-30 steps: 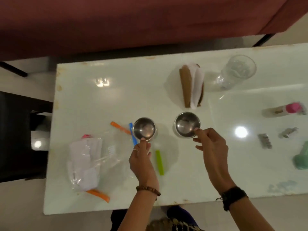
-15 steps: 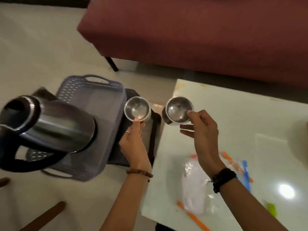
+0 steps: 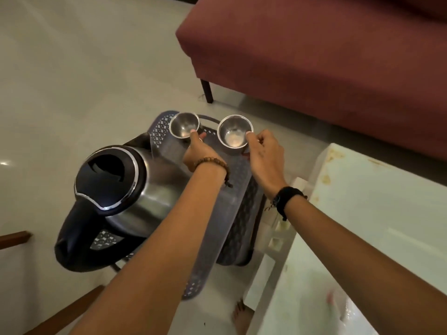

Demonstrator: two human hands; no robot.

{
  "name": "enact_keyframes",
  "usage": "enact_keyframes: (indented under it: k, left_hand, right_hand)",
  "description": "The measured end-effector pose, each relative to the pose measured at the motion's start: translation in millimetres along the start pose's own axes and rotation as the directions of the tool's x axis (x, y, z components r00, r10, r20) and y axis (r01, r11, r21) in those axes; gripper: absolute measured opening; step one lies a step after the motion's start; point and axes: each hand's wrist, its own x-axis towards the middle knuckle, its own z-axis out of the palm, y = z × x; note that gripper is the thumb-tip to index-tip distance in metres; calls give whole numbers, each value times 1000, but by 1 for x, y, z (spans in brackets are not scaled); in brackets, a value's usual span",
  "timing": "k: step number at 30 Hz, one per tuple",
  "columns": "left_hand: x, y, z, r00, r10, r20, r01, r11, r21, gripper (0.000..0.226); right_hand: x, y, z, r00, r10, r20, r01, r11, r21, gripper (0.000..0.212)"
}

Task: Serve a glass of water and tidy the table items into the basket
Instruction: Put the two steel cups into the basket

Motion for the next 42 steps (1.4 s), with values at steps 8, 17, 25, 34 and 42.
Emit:
enact_keyframes:
  k: [8,17,25,34,42]
  left_hand:
    - [21,2,0,998,-48,-37,47,999,-18,22]
    - [11,-4,-6,998,-55,21,55,998,-27,26]
    - [8,-10,-13,992,-126,4,125,990,67,15]
    - [5,-4,-18,995,-38,91,7,946,323,37]
    - [-59,-32,-40,892,270,363,-420,791,444,47]
  right_hand:
    - [17,12,26,983,-117,140,153,948,-280,22]
    - [22,15,25,969,-139,202,229,806,-545,21]
    - [19,15,26,963,-150,225,265,683,-681,28]
    - [18,8,24,967,-132,218,248,687,-683,25]
    - [-35,10,-41,932,-346,110,356,812,-462,18]
